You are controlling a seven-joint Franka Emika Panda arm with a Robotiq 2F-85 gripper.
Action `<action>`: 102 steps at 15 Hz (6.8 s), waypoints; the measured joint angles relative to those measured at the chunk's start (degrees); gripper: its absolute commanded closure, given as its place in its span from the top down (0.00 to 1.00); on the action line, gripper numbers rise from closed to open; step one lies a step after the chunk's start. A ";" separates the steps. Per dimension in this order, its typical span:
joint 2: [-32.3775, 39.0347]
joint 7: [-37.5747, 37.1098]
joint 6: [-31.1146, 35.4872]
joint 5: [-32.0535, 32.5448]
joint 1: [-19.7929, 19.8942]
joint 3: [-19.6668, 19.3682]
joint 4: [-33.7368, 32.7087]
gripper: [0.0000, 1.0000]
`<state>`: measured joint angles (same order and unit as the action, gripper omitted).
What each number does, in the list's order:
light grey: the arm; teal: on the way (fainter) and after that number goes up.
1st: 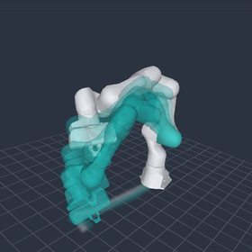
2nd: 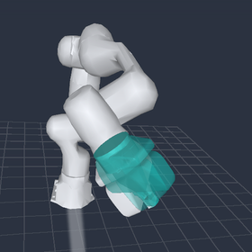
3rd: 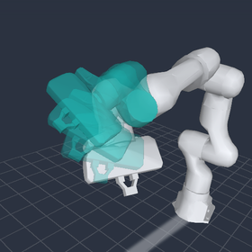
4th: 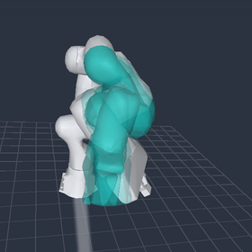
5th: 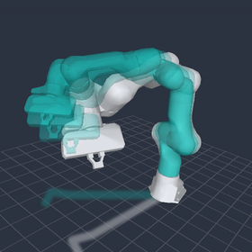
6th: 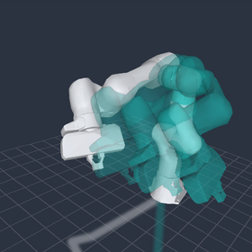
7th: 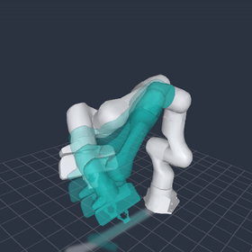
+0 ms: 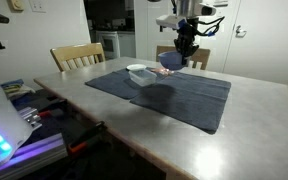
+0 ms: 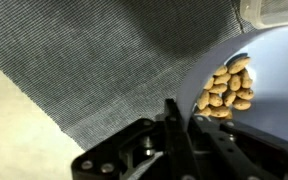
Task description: Pour the contents from the blue bowl into the clear bowl
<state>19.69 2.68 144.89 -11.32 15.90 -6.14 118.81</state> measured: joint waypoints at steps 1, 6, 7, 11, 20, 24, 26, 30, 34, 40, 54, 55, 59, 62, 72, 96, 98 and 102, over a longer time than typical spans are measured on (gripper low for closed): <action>-0.69 -0.66 -0.32 0.66 -0.55 -0.20 0.36 0.01; -3.60 -2.44 -0.59 1.25 -2.41 -0.49 1.97 0.06; -4.00 -2.53 -0.61 1.25 -2.62 -0.49 2.12 0.06; -4.46 -2.65 -0.63 1.25 -2.77 -0.53 2.51 0.06; -4.38 -2.66 -0.59 1.24 -2.81 -0.56 2.68 0.01; -4.38 -3.01 -0.59 1.67 -3.74 -0.55 2.71 0.01; -4.40 -3.83 -0.61 2.97 -4.48 -0.57 2.79 0.01; -4.52 -7.46 -0.62 8.81 -6.51 -0.99 3.42 0.01; -4.62 -12.13 -0.62 15.99 -8.73 -2.39 3.52 0.01; -5.94 -19.17 -3.14 22.17 -11.98 -3.11 3.35 0.01; -6.03 -33.39 -12.11 28.88 -18.69 -2.93 3.31 0.01; -6.03 -34.29 -12.86 29.31 -19.06 -2.88 3.31 0.01; -6.02 -36.99 -15.66 30.40 -20.05 -2.25 3.31 0.01; -6.02 -38.43 -17.50 31.04 -20.48 -1.63 3.30 0.01; -6.02 -41.52 -22.98 32.84 -20.82 -0.72 3.00 0.01; 1.71 -43.28 -39.65 35.36 -22.81 1.54 -8.59 0.01; 2.39 -43.28 -40.90 35.46 -23.15 1.54 -9.63 0.01; 3.72 -43.25 -44.25 35.81 -23.65 1.54 -11.79 0.01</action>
<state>23.41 -40.56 100.64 24.49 -7.75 -4.60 107.02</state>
